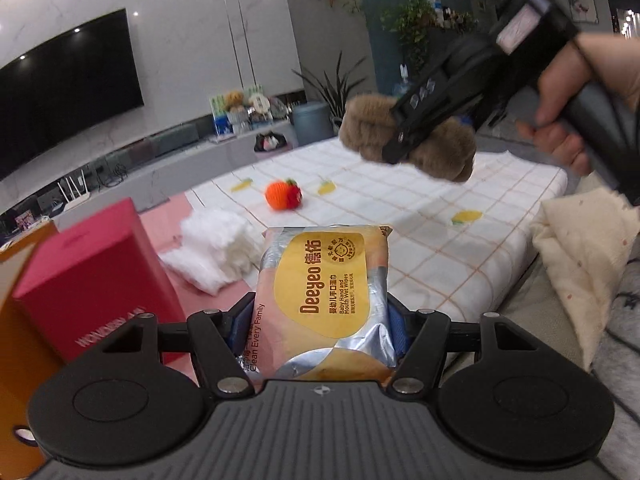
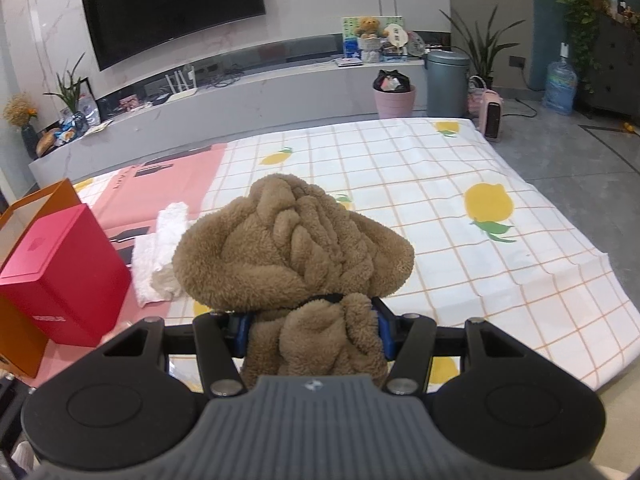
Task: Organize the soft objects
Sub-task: 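Carry the wipes packet and the bear toward the orange box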
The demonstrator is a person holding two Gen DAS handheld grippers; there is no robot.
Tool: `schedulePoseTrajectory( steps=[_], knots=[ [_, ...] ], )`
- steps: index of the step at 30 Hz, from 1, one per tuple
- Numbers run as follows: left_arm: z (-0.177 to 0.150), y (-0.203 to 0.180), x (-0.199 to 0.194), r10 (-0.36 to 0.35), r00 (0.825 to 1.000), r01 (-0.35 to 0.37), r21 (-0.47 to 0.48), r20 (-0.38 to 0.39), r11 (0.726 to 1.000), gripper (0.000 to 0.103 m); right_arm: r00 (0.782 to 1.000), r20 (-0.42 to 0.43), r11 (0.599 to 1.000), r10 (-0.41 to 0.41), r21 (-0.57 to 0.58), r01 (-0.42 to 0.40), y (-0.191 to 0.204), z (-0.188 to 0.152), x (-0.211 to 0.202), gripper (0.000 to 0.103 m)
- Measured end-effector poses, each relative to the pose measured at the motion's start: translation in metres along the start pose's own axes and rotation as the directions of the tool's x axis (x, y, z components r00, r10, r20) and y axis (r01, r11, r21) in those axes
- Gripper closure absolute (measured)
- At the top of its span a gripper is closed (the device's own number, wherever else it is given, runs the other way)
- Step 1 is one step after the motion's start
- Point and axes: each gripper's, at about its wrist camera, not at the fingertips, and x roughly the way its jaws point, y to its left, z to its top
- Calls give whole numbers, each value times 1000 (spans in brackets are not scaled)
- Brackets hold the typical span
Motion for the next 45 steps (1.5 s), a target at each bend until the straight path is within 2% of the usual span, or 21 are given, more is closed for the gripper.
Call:
schedulePoseTrajectory(
  steps=[4,10,16,20,24,30,32,37,41,42,44,45],
  knots=[
    [6,18,-27,-1,1000,2,-44,22,999,29,999,11,999,42,18,-43,7,1,-1,48],
    [9,60,-71,79,995,-73,-92,65,993,29,988,48,989,145,13,-146,25,4,-15,48],
    [7,124,-109,200,976,-182,-187,81,965,30,961,73,964,266,12,-267,66,11,-35,48],
    [14,175,-116,277,960,-261,-254,32,931,30,931,121,938,345,-10,-346,108,19,-48,48],
    [26,224,-101,303,949,-316,-314,-88,896,30,922,132,931,365,-45,-362,148,26,-43,48],
    [37,269,-52,315,932,-355,-285,-177,891,30,899,97,904,426,-96,-418,185,29,-25,48],
    [40,277,-29,320,926,-367,-268,-201,891,30,897,95,900,432,-115,-421,191,29,-20,48],
    [37,290,22,336,901,-408,-271,-275,872,30,891,68,890,449,-124,-439,188,24,-9,48],
    [27,295,45,339,884,-430,-276,-322,860,29,902,64,901,427,-113,-419,188,23,-1,48],
    [26,296,49,333,875,-437,-275,-351,856,29,902,59,900,428,-111,-420,186,23,2,48],
    [23,299,50,322,862,-448,-290,-392,845,23,901,49,899,431,-113,-424,187,22,6,48],
    [23,300,45,317,867,-444,-308,-384,842,20,902,41,899,429,-116,-423,188,21,8,48]
  ],
)
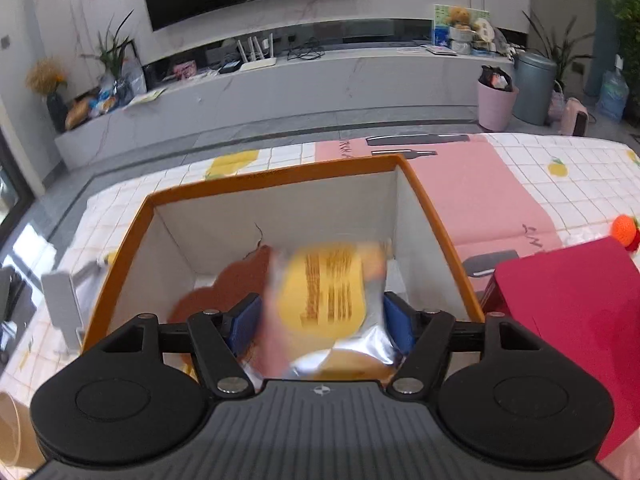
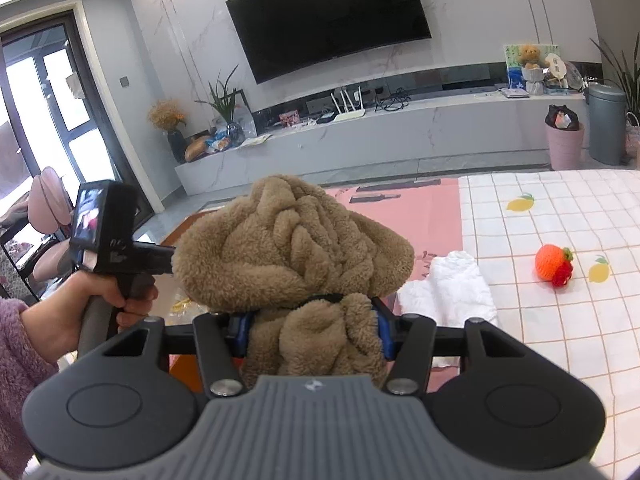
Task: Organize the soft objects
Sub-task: 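Lower the wipes packet into the box and open the left tool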
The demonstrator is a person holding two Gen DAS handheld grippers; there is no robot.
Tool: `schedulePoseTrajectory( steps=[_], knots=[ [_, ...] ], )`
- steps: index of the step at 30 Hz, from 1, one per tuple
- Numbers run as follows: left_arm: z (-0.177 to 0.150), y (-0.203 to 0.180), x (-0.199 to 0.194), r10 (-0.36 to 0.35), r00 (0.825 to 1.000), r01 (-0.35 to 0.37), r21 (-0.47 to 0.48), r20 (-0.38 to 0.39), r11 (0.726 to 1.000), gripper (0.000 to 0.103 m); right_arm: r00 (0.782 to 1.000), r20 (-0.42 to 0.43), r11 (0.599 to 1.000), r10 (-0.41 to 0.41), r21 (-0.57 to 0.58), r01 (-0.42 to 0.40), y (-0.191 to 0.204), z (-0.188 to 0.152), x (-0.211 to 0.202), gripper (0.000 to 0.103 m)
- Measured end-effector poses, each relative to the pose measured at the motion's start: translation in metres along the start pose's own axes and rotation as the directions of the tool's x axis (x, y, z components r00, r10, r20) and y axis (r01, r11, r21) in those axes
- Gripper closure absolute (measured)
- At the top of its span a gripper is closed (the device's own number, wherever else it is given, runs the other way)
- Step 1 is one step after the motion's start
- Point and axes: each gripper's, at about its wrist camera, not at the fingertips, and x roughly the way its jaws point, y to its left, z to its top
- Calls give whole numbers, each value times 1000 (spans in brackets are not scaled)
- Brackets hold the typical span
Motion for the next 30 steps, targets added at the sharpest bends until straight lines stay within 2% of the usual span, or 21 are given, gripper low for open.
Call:
schedulePoseTrajectory(
  steps=[1,2,5,9,14,17,19,26,30],
  knots=[
    [-1,4,-6,-13,1000,14,-19,27,1000,12,1000,-8,1000,-3,-4,3,1,-1,2,48],
    [-5,7,-14,-17,998,20,-34,65,999,9,1000,-14,1000,-5,-5,5,1,-1,4,48],
    [-9,11,-36,-3,992,6,-20,126,1000,8,1000,-29,1000,-10,-13,9,6,-4,6,48],
    [-15,18,-60,-19,993,17,19,114,1000,8,1000,-28,999,-2,-43,0,19,-7,1,48],
    [-26,35,-94,-8,995,7,6,103,1000,8,999,-38,996,1,-87,-4,42,-13,-9,48],
    [-37,49,-115,-6,996,12,-62,89,998,8,999,-30,993,9,-117,-12,57,-13,-19,48],
    [-45,59,-129,2,994,10,-110,105,994,8,1000,-24,991,12,-135,-15,68,-10,-26,48],
    [-59,85,-156,79,985,-45,-216,153,975,8,1000,16,981,12,-192,-9,114,3,-45,48],
    [-68,100,-159,108,982,-72,-225,152,972,8,1000,15,970,13,-242,-9,145,10,-46,48]
  ],
)
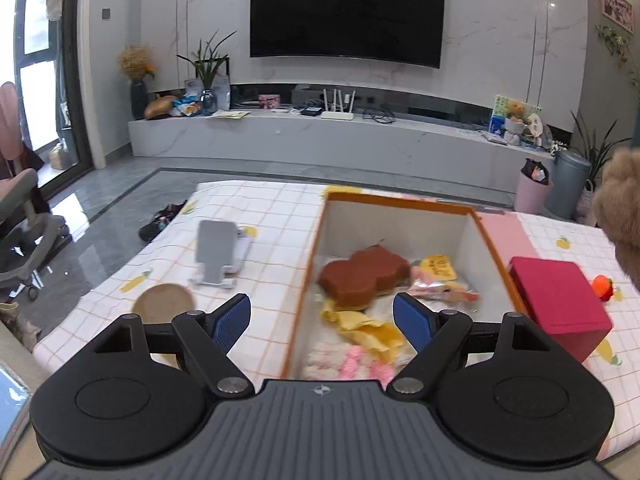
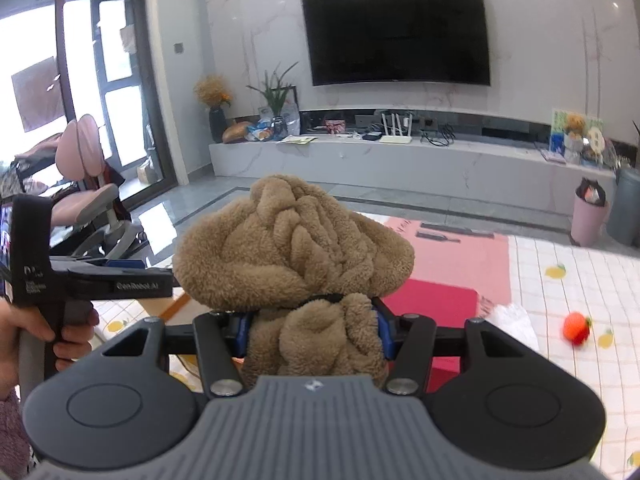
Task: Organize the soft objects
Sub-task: 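Lower the wipes packet into the box and open the left tool, then lower the brown plush bear into the box and open the right tool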
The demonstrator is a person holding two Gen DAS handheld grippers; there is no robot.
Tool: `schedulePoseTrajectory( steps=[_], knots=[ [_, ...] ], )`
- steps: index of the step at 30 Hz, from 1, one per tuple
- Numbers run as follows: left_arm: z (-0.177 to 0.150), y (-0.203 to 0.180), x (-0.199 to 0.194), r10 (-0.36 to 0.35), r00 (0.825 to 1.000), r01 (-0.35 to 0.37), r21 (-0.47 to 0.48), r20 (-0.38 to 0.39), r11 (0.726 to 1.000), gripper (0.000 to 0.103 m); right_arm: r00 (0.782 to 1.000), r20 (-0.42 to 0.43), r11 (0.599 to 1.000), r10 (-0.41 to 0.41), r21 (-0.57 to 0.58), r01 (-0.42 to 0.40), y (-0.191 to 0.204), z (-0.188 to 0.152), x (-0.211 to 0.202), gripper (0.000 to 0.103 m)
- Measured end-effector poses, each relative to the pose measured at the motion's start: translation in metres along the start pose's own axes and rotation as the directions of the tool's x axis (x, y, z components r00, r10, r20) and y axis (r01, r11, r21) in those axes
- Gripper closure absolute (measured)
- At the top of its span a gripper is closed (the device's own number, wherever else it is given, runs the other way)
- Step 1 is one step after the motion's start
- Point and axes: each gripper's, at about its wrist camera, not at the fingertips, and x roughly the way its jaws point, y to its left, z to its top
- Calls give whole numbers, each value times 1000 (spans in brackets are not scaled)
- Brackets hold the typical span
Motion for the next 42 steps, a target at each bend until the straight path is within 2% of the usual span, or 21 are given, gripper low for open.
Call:
schedulePoseTrajectory(
  steps=[5,9,15,19,21,24,30,31,34,39,42],
  knots=[
    [3,14,11,27,999,-29,72,27,997,8,1000,-26,998,4,-56,-5,28,14,20,48],
    [3,26,23,44,998,-47,58,43,997,8,996,-91,993,15,-117,-25,44,18,53,48],
    [-1,30,38,-23,999,20,79,36,997,8,966,-258,953,-3,-294,-75,52,19,117,48],
    [-1,32,39,-13,997,2,129,79,992,8,943,-323,925,-84,-377,-47,59,15,152,48],
    [-1,36,39,4,996,-17,142,91,990,8,935,-350,913,-64,-398,-86,63,15,166,48],
    [0,45,40,29,997,-36,104,77,994,8,907,-421,913,-31,-382,-146,64,12,180,48],
    [4,61,39,-36,999,37,-2,30,999,8,888,-442,846,-124,-516,-138,67,-3,199,36],
    [4,62,38,-42,999,43,-9,30,999,8,887,-445,849,-124,-510,-137,65,0,199,28],
    [5,61,37,-38,999,38,-2,33,999,8,876,-468,869,-120,-477,-135,61,5,194,17],
    [3,54,40,-35,999,35,19,18,999,8,873,-478,877,-93,-455,-155,56,11,177,18],
    [2,51,40,-37,999,36,37,18,999,8,872,-490,909,-1,-363,-203,53,20,165,23]
  ],
)
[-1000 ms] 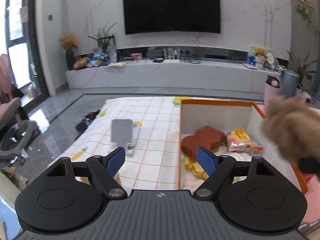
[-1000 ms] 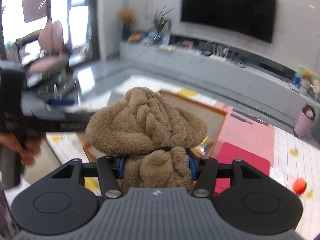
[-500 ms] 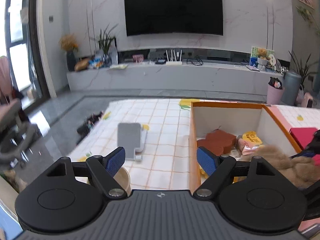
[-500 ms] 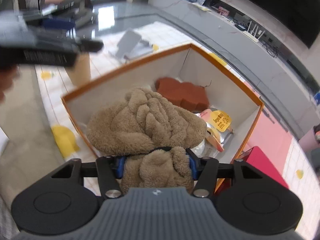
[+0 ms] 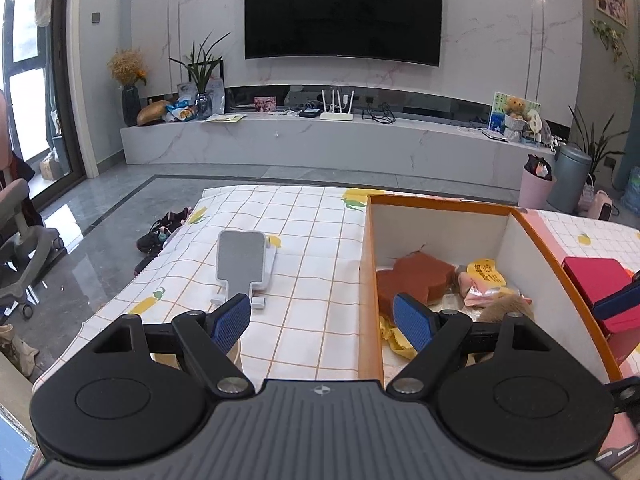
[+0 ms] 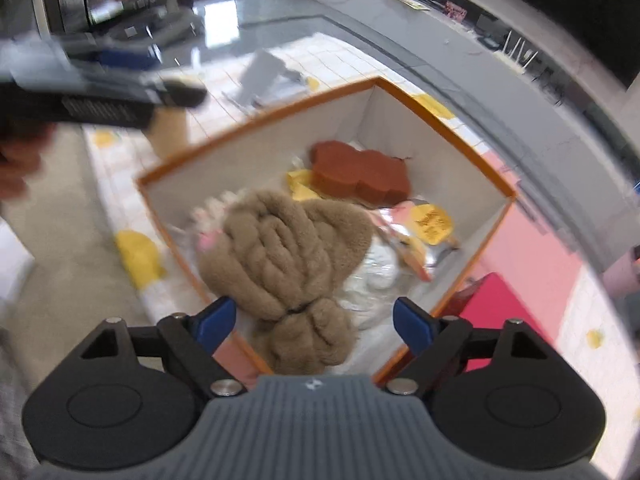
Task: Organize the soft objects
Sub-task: 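Lower the brown plush bear into the box and open the right tool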
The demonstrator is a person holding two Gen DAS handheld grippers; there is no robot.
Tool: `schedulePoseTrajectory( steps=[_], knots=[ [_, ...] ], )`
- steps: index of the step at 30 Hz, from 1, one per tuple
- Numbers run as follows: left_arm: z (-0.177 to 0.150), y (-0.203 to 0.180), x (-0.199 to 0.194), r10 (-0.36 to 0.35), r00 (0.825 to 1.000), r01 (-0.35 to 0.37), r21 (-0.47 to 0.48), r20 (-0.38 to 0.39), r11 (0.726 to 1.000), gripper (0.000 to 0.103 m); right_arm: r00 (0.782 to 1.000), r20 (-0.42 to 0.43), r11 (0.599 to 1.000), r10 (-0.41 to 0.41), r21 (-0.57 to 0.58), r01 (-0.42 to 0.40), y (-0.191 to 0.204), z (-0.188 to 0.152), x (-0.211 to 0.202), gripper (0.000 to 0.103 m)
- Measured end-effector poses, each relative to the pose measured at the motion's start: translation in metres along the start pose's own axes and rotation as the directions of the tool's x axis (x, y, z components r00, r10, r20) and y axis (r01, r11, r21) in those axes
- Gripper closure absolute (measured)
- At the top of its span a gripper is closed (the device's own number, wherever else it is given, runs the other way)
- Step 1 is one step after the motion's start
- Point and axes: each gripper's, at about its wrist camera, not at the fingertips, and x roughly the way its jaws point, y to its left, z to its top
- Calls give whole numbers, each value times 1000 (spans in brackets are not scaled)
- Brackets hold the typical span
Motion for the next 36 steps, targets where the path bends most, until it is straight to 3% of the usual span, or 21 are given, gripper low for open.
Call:
schedulePoseTrajectory(
  steps=[2,3,5,7,8,14,15,19,20,22,23,25,36],
  knots=[
    [-1,-3,0,-9,1000,9,17,4,1000,8,995,54,995,86,49,-88,-2,2,-11,26],
    [-1,-4,0,-8,1000,8,21,6,1000,8,989,85,990,119,63,-125,-1,3,-15,32],
    [-1,-6,0,-4,1000,4,26,6,1000,8,979,128,982,159,83,-171,0,8,-19,55],
    [-1,-7,0,-6,1000,6,31,1,1000,8,983,110,985,149,70,-157,8,16,-10,91],
    [-2,-8,1,-6,1000,6,34,-3,999,8,988,92,990,123,53,-128,12,19,-3,94],
    [-5,-7,4,-22,1000,22,31,-13,999,8,988,-84,991,131,46,-128,16,28,60,103],
    [-6,-7,4,-28,1000,28,32,-12,999,8,985,-124,993,119,24,-117,17,27,71,103],
    [-7,-6,5,-16,1000,16,43,-10,999,8,961,-199,979,193,111,-173,-2,30,83,103],
    [-7,-6,7,-13,1000,14,41,-13,999,8,958,-226,981,177,115,-154,-5,29,85,103],
    [-8,-6,10,-17,1000,18,34,-24,999,8,950,-309,999,42,11,-40,-1,23,95,103],
    [-9,-6,12,-19,999,20,31,-32,999,8,947,-322,1000,15,-13,-20,0,20,99,103],
    [-10,-8,14,-17,999,19,34,-43,999,8,940,-340,999,33,44,-19,-6,14,108,103],
    [-10,-15,10,-15,999,17,54,-46,998,8,949,-313,993,32,121,7,-11,4,115,103]
  ],
)
